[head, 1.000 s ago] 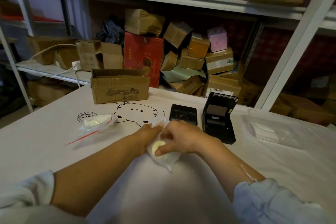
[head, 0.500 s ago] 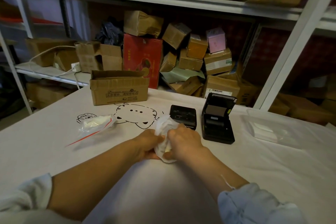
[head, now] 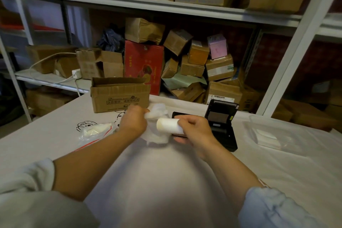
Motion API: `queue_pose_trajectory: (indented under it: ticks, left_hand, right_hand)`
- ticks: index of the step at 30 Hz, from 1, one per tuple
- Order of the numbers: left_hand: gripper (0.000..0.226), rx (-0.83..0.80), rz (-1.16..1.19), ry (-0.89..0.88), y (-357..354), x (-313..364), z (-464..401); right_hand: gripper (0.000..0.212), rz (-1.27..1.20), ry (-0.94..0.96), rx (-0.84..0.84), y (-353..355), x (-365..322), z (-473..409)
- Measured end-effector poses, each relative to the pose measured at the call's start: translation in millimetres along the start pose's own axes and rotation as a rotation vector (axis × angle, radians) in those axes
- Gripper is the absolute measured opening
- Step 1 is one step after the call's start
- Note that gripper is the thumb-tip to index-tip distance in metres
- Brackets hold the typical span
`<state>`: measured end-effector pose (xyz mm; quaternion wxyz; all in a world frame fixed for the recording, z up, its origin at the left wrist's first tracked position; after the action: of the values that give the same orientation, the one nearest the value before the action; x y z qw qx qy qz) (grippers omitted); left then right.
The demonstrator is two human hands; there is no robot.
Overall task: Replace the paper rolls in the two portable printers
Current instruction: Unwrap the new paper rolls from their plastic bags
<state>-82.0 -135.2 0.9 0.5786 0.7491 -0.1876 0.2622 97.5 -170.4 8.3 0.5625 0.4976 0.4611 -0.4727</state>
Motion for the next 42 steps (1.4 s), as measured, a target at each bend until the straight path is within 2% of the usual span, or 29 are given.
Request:
queue_pose_trajectory:
  ticks: [2,4,5,7,9,10,12,14,18,20,22,24,29,33,36,38,40,42]
  left_hand:
    - [0.023,0.115,-0.139,0.007,10.4,-4.7,-5.3]
    - [0.030,0.141,-0.319,-0.020,16.4,-8.8,-8.2]
    - [0.038,0.083,-0.417,-0.023,16.5,-11.8,-9.3]
    - [0.054,-0.175,-0.549,0.003,6.5,-21.7,-10.5]
    - [0.069,-0.447,-0.623,0.028,-11.9,-29.3,-7.4]
    - [0.072,-0.498,-0.613,0.029,-19.7,-30.1,-5.7]
    - [0.058,-0.456,-0.541,0.013,-27.9,-29.5,-4.9]
    - [0.039,-0.427,-0.594,-0.023,-31.3,-28.9,-4.6]
    - [0.042,-0.252,-0.745,-0.090,-25.3,-25.1,-7.3]
    - [0.047,-0.250,-0.663,-0.106,-24.5,-23.7,-10.0]
    - [0.045,-0.360,-0.563,-0.092,-26.2,-24.8,-9.8]
    - [0.039,-0.407,-0.540,-0.083,-27.1,-26.8,-11.2]
    - [0.012,-0.376,-0.463,-0.107,-28.5,-26.3,-15.2]
    - [0.028,-0.236,-0.357,-0.157,-25.8,-22.0,-17.6]
    - [0.018,-0.350,-0.371,-0.170,-29.3,-17.5,-18.3]
    - [0.023,-0.389,-0.393,-0.158,-30.3,-12.4,-16.2]
    - [0.031,-0.229,-0.393,-0.208,-26.2,-4.0,-15.9]
    - [0.028,-0.053,-0.328,-0.304,-22.5,6.4,-14.8]
  right_hand:
    - [0.020,-0.170,-0.105,0.006,6.7,4.4,-1.9]
    - [0.018,-0.254,-0.179,-0.013,12.7,12.0,-3.2]
    - [0.018,-0.258,-0.205,-0.024,14.6,16.7,-3.0]
    - [0.022,-0.169,-0.204,-0.033,15.1,29.1,-4.5]
    - [0.028,-0.060,-0.155,-0.059,11.0,40.9,-6.8]
    - [0.031,0.003,-0.124,-0.074,9.5,46.4,-8.3]
    - [0.040,0.186,-0.045,-0.109,8.3,54.1,-11.5]
    - [0.048,0.384,0.023,-0.185,8.7,56.3,-11.8]
    - [0.064,0.586,0.057,-0.252,11.2,62.3,-14.9]
    - [0.067,0.609,0.061,-0.261,11.0,62.8,-16.6]
    - [0.066,0.624,0.064,-0.277,9.7,62.1,-17.8]
    - [0.064,0.639,0.061,-0.288,8.0,60.5,-17.6]
    - [0.059,0.639,0.062,-0.271,6.8,59.0,-19.4]
    - [0.057,0.631,0.045,-0.290,6.1,59.2,-21.0]
    - [0.053,0.591,0.046,-0.286,5.0,57.6,-22.6]
    - [0.047,0.555,0.046,-0.240,4.4,54.3,-25.1]
    - [0.039,0.521,0.058,-0.145,6.1,50.4,-30.0]
    - [0.032,0.503,0.086,-0.016,10.4,47.5,-36.2]
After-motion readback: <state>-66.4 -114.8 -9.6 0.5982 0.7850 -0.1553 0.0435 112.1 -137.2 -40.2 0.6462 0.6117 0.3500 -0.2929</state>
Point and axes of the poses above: each hand's wrist, its own z-axis away from the middle knuckle, its own y-axis out of the back of the hand, x = y × z, the point moved 3 cm from there along -z, towards the middle knuckle, and after that the axes turned 3 degrees about -x, right-handed, at the moved point
